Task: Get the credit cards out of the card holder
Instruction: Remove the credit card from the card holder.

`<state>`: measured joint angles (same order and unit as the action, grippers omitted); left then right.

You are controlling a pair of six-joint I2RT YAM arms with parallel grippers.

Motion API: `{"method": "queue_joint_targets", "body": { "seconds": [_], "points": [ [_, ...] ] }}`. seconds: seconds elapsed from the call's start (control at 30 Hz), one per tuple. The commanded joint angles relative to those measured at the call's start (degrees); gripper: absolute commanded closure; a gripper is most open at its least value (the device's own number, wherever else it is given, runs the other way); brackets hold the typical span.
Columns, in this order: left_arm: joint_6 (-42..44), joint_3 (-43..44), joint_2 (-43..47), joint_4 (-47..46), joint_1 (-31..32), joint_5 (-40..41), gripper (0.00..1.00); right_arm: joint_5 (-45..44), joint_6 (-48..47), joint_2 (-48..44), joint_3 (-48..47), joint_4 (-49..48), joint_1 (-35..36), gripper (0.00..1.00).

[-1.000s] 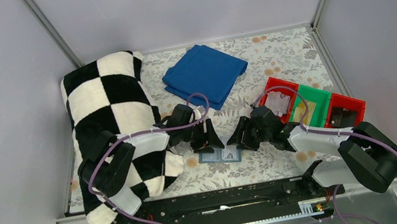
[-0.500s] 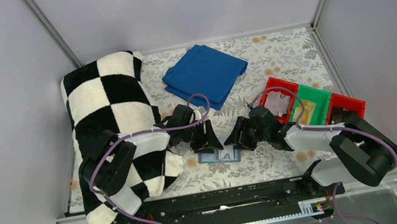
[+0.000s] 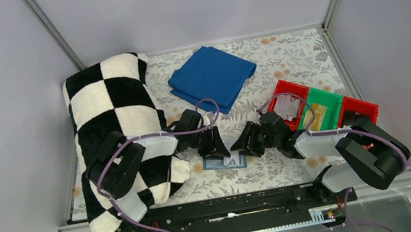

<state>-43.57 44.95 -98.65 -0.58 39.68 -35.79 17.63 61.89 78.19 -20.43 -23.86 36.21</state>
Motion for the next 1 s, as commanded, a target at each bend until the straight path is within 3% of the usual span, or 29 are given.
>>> {"method": "queue_joint_targets", "body": {
  "seconds": [0.0,0.23,0.47,0.97],
  "points": [
    [0.8,-1.0,-1.6,-2.1,0.1,0.6,0.57,0.5,0.6,1.9,1.6,0.7,0.0,0.45],
    [0.9,-0.8,-2.1,-2.3,0.1,0.5,0.67,0.4,0.6,2.3,1.5,0.7,0.1,0.46],
    [0.1,-0.8,-2.1,-3.0,0.0,0.5,1.00,0.3,0.7,2.5,1.5,0.6,0.0,0.46],
    [4.9,0.3,2.9,4.5,-5.0,-0.2,1.00,-0.8,0.4,2.3,2.1,1.4,0.1,0.46]
  ]
}}
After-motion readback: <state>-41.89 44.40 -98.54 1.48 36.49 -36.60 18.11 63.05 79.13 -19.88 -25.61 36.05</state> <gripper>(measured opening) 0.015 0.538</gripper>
